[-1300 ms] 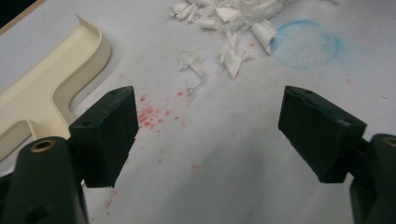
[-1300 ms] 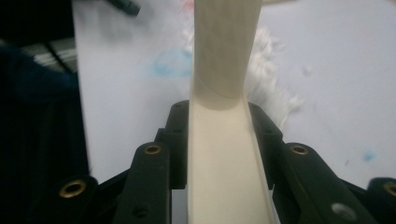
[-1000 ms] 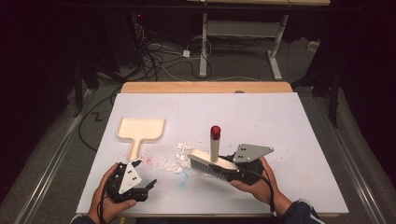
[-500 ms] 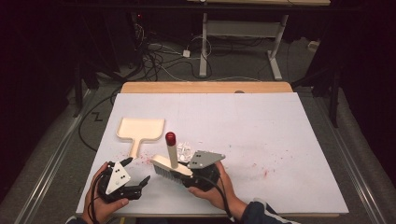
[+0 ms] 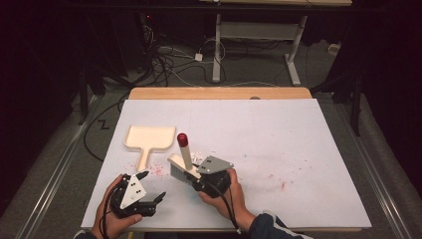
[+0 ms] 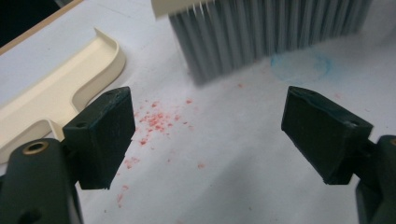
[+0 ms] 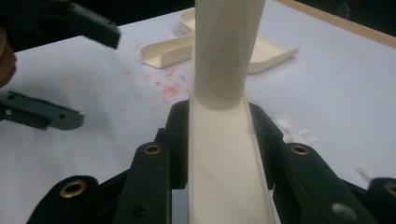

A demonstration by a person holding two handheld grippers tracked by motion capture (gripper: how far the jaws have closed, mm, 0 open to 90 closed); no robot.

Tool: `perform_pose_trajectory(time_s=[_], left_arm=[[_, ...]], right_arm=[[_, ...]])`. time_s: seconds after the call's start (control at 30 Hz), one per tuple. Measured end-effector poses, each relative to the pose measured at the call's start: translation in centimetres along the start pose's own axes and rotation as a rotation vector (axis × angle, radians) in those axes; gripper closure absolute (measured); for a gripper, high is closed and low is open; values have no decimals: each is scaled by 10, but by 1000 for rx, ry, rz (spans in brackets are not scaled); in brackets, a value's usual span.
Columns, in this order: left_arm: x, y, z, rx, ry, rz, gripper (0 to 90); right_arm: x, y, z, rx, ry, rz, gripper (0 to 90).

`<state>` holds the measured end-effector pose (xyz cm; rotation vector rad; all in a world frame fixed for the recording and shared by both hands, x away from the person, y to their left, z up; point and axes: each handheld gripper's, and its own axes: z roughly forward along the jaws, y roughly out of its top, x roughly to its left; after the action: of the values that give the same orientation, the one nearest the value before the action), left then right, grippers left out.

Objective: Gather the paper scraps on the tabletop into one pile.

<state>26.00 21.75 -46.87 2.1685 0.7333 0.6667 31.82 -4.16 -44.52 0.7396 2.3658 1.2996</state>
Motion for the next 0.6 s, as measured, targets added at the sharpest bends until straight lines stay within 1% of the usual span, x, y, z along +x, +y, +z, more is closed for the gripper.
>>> perform_pose_trajectory(time_s=[0.1,0.13,0.2,0.23,0.3,0.33,0.43,0.5,0.57,0.6], left_arm=[[-2,2,4,13,-4,18,173],[-3,2,5,15,-5,21,173],[-5,3,6,19,-10,29,174],[-5,4,7,20,-11,28,173],[-6,4,8,25,-10,31,173],[-6,4,8,25,-8,31,171],[-6,4,8,27,-6,38,164],[-6,4,8,25,-7,31,164],[-6,3,8,30,-6,33,164],[-7,3,9,30,-6,32,164]], right_arm=[[-16,-2,-9,10,-46,20,679],[-21,-2,-12,9,-43,36,679],[-28,-3,-18,4,-47,41,680],[-30,-2,-22,0,-41,44,679],[-33,2,-31,-21,-11,43,679],[-35,4,-37,-35,-1,32,679],[-42,11,-57,-52,18,15,678],[-48,14,-71,-52,16,0,678],[-54,13,-85,-59,36,-9,678],[-58,12,-94,-65,31,-17,678]])
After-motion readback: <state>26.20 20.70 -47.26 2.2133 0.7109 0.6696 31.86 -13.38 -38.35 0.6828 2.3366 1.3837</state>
